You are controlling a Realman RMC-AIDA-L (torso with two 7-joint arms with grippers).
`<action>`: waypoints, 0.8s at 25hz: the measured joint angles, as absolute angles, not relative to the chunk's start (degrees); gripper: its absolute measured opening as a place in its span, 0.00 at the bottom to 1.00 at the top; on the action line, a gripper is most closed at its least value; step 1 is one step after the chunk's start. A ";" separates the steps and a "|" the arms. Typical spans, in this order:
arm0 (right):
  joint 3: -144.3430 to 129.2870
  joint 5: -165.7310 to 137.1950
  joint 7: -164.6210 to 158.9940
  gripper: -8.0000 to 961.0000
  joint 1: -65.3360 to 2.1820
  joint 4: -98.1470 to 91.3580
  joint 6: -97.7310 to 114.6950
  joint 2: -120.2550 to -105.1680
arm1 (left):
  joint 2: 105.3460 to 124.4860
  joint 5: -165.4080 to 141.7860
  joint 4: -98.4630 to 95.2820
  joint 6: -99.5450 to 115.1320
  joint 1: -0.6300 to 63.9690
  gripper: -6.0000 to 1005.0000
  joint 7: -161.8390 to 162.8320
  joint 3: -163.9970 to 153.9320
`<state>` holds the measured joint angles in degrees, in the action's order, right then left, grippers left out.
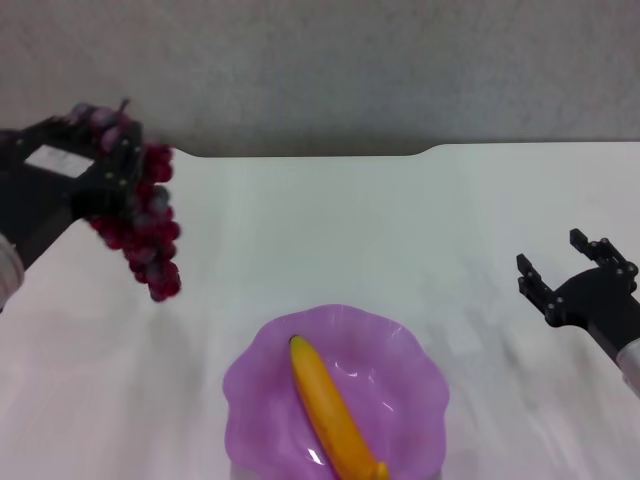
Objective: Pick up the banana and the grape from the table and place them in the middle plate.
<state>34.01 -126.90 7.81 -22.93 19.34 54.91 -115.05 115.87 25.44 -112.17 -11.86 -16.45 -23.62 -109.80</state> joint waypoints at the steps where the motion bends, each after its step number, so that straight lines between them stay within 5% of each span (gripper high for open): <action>1: 34.02 -126.88 7.78 0.77 -22.93 19.10 54.89 -115.06 | 115.70 25.72 -113.85 -13.35 -16.42 0.32 -24.02 -110.06; 8: 34.02 -126.78 7.50 0.77 -22.88 18.04 54.83 -115.23 | 114.39 46.39 -116.18 -22.98 -13.37 0.32 -39.40 -108.00; 13: 34.01 -126.69 7.43 0.77 -23.22 18.12 54.83 -115.22 | 116.42 69.61 -114.75 -36.87 -11.45 0.31 -59.10 -101.40; 20: 34.01 -126.68 7.40 0.77 -23.34 18.12 54.78 -115.22 | 116.78 77.56 -108.12 -40.40 -9.37 0.31 -70.60 -104.70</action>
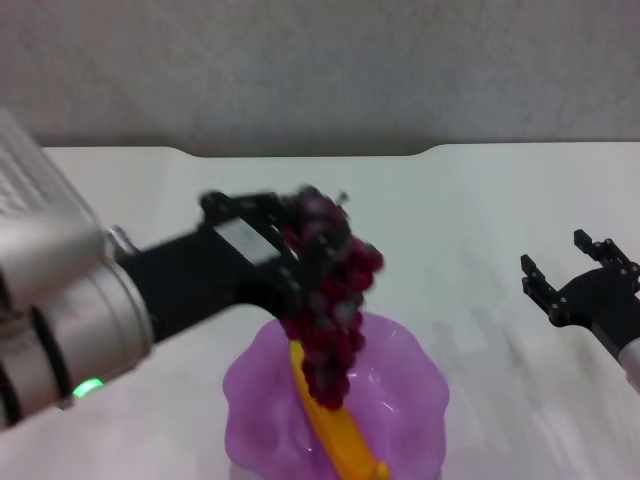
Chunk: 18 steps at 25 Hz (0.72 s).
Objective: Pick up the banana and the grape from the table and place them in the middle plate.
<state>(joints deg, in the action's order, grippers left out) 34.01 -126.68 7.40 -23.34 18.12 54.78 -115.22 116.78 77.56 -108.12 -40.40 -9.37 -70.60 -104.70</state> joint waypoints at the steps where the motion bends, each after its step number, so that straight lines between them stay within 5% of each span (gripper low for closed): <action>1: 34.02 -126.66 7.38 0.77 -23.34 18.09 54.77 -115.22 | 116.79 78.00 -107.00 -40.32 -8.92 0.30 -71.53 -105.28; 18: 34.01 -126.66 7.29 0.77 -23.43 18.29 54.75 -115.22 | 116.97 95.17 -81.05 -31.60 0.16 0.30 -96.93 -110.88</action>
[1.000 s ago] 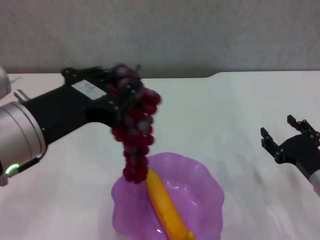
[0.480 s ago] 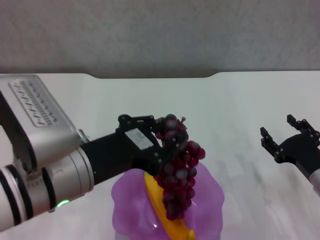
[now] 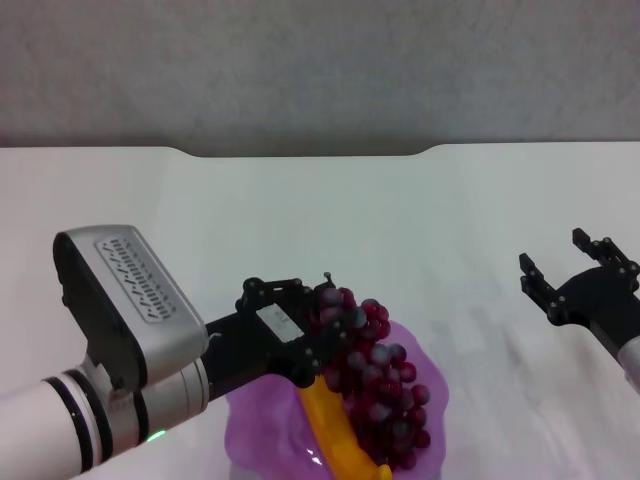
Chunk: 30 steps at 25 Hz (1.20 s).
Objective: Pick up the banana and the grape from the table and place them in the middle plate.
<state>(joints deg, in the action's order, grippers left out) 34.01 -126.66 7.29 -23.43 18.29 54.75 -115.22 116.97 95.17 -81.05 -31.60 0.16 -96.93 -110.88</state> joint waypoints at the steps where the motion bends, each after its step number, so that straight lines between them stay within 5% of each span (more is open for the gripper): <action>1: 34.01 -126.65 7.29 0.77 -23.45 18.26 54.75 -115.22 | 116.98 95.57 -80.73 -31.56 0.18 0.30 -97.62 -110.94; 8: 34.01 -126.65 7.29 0.77 -23.55 18.19 54.75 -115.22 | 116.98 103.10 -76.69 -28.55 -0.45 0.42 -106.56 -110.37; 22: 34.02 -126.66 7.29 0.77 -23.67 18.29 54.76 -115.22 | 117.18 145.89 -59.05 -31.53 -0.27 0.87 -138.48 -103.13; 30: 34.01 -126.96 7.34 0.77 -24.36 18.39 54.76 -115.22 | 117.80 165.66 -41.23 -50.37 2.57 0.87 -157.41 -99.06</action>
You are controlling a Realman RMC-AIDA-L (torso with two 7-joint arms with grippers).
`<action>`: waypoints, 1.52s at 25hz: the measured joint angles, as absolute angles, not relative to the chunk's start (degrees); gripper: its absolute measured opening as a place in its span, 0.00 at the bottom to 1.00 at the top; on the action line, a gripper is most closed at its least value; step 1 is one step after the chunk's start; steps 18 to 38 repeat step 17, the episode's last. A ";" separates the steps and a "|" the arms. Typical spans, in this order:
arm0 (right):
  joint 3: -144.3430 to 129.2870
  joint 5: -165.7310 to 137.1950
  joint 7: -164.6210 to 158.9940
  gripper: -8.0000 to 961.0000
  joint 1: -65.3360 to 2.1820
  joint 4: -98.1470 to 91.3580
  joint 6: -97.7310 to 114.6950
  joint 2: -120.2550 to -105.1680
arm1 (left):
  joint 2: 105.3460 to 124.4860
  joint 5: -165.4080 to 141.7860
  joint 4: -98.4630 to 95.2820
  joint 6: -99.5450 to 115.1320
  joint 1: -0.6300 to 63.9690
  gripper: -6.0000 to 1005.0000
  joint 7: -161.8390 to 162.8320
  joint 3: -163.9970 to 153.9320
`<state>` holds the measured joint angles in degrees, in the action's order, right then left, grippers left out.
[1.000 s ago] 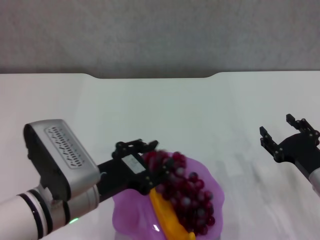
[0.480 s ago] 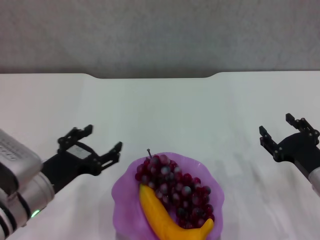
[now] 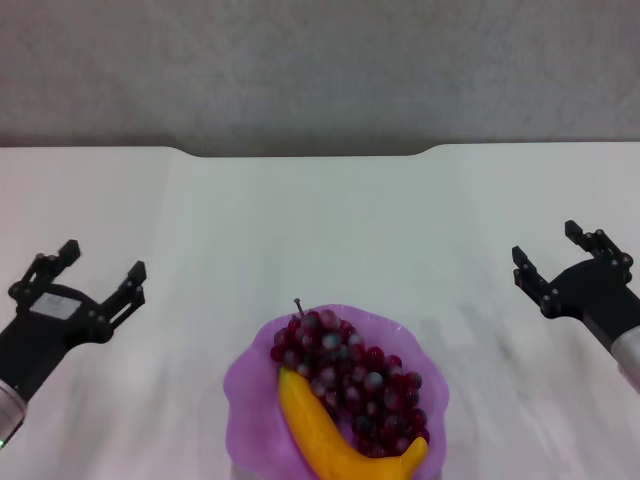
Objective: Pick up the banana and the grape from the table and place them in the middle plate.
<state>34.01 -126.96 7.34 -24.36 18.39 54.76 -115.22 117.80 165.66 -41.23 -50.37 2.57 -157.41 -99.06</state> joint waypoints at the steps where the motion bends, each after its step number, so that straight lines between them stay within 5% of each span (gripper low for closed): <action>1: 34.01 -126.97 7.35 0.77 -24.44 18.40 54.76 -115.22 | 117.89 165.68 -39.21 -51.64 3.43 0.87 -157.80 -98.25; 13: 34.86 -126.62 7.12 0.77 -24.82 18.81 55.37 -115.22 | 117.56 166.12 -13.26 -56.31 17.17 0.87 -153.89 -86.68; 38: 34.68 -126.54 6.68 0.77 -24.54 18.51 55.29 -115.18 | 117.63 166.14 -12.31 -56.34 17.44 0.87 -153.06 -83.85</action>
